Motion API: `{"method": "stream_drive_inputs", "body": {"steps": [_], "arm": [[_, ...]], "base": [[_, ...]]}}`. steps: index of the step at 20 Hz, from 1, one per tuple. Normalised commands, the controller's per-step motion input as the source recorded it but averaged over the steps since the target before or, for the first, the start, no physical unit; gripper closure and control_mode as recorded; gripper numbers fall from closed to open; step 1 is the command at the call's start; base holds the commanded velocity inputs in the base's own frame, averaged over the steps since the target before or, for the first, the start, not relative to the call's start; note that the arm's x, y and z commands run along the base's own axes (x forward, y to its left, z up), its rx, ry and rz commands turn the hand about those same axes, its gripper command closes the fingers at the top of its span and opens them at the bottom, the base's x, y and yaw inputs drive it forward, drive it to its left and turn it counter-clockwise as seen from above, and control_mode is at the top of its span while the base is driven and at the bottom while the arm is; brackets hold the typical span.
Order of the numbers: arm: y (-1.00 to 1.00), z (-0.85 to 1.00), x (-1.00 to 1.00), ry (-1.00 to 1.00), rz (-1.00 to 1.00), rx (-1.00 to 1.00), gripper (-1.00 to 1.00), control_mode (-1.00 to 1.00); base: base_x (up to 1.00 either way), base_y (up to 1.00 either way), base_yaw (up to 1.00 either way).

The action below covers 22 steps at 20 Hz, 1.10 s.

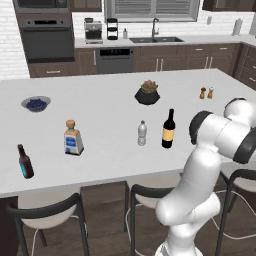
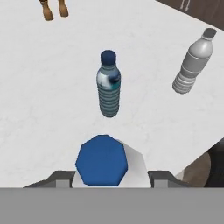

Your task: Move the plastic bottles in the middle to the plastics group, and the glass bottles in the middle to the glass group.

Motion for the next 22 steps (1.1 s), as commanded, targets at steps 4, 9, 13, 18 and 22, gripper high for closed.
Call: {"method": "stream_drive_inputs", "body": {"steps": [4, 9, 13, 18, 22], "arm": [[-0.56, -0.11, 0.01, 0.00, -0.05, 0.00, 1.00, -1.00], [-0.38, -0.07, 0.00, -0.01, -0.02, 0.00, 1.00, -1.00], [-0.15, 0.00, 0.00, -0.06, 0.00, 0.00, 1.00, -1.00], [0.01, -0.02, 0.00, -0.14, 0.01, 0.00, 1.00, -1.00], [0.00, -0.04, 0.03, -0.11, 0.02, 0.00, 1.00, -1.00]], "base": [[0.00, 0.00, 0.00], [0.00, 0.00, 0.00], [0.00, 0.00, 0.00], [0.00, 0.00, 0.00], [0.00, 0.00, 0.00]]}}
